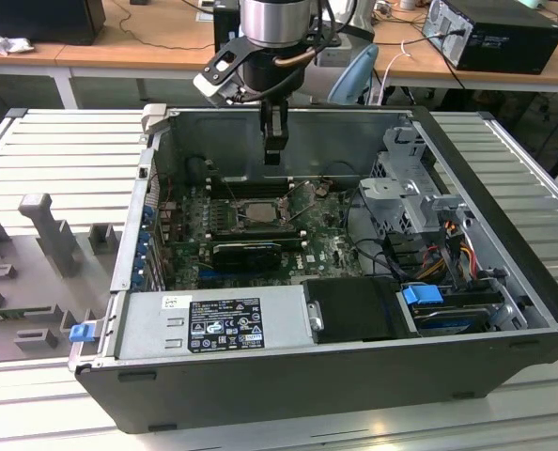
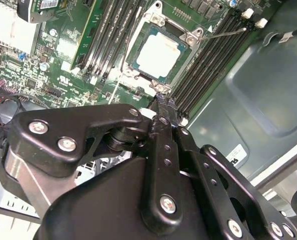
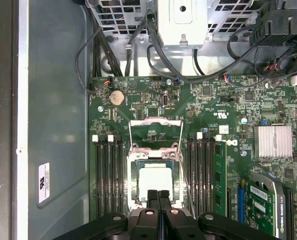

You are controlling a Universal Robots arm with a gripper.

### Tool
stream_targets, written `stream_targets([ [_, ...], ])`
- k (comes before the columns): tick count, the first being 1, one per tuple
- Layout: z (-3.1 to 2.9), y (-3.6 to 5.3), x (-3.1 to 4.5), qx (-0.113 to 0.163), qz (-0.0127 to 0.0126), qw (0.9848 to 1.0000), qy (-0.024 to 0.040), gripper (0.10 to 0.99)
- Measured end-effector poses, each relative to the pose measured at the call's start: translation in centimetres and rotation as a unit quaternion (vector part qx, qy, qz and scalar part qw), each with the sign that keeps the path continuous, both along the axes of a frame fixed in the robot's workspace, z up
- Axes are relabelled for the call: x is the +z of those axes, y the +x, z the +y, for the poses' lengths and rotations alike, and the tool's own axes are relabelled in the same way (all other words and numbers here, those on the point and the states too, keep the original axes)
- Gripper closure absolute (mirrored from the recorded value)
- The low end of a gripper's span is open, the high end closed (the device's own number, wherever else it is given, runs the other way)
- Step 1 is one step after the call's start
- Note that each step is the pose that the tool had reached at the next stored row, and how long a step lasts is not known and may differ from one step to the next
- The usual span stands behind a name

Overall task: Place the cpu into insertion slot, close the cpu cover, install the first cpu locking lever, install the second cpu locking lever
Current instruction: 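Close the cpu cover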

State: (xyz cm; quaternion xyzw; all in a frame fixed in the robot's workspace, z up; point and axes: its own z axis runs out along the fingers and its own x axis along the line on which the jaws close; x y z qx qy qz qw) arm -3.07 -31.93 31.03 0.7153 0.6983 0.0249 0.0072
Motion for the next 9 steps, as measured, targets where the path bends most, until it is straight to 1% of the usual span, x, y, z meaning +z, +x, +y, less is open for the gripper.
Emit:
stream_targets([
  [9, 0.05, 0.00, 0.69, 0.000, 0.0000, 1.0000, 0.0000, 0.980],
])
